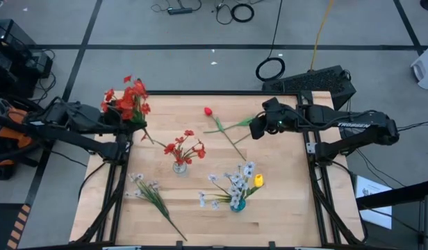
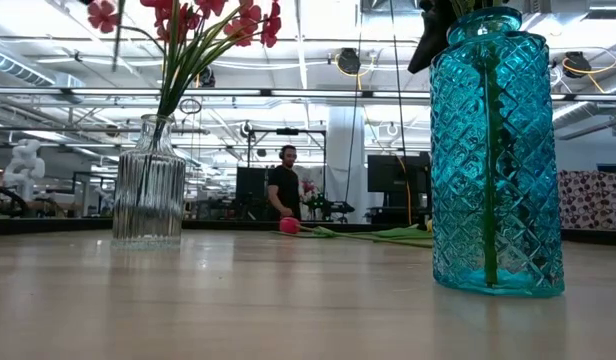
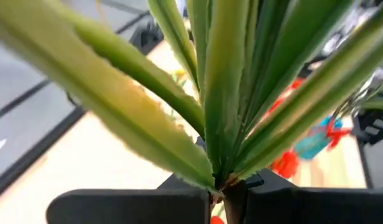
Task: Sort flowers into vase by color
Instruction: Put the orange flowers into the transparent vase
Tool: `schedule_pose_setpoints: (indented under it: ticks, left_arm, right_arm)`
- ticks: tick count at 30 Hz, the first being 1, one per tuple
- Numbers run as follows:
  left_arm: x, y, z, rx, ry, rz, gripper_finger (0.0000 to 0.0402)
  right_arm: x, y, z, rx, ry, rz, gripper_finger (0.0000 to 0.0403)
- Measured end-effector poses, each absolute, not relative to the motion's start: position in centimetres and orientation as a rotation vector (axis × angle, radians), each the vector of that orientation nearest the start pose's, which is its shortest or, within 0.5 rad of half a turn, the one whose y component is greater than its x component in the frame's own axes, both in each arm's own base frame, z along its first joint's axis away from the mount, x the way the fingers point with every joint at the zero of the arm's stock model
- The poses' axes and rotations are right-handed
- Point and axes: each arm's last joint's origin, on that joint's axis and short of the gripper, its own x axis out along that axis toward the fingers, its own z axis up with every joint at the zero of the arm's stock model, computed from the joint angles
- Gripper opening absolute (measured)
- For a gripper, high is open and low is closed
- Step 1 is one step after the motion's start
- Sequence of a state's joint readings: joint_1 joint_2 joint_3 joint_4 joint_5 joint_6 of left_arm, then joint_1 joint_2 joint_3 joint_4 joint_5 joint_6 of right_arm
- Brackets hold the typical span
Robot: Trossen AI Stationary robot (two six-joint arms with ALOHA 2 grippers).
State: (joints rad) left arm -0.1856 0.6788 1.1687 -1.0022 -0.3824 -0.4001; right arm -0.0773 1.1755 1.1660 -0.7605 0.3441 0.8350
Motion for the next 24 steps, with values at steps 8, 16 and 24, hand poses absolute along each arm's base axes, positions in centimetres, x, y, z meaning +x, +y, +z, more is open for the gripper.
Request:
schedule_pose_setpoints:
  ticks: [8,16,24]
  left_arm:
    - [9.4,-0.7,36.3,-0.254,0.568,0.329,0.0013]
    - [11.1,-1.1,32.1,-0.306,0.631,0.331,0.0013]
    - [12.9,-1.7,31.7,-0.393,0.498,0.180,0.0013]
  right_arm:
    - [23.1,-2.1,33.9,0.684,0.521,-0.720,0.0000]
    - [23.2,-1.9,34.0,0.677,0.510,-0.722,0.0000]
    - [23.2,-1.9,34.0,0.674,0.510,-0.722,0.0000]
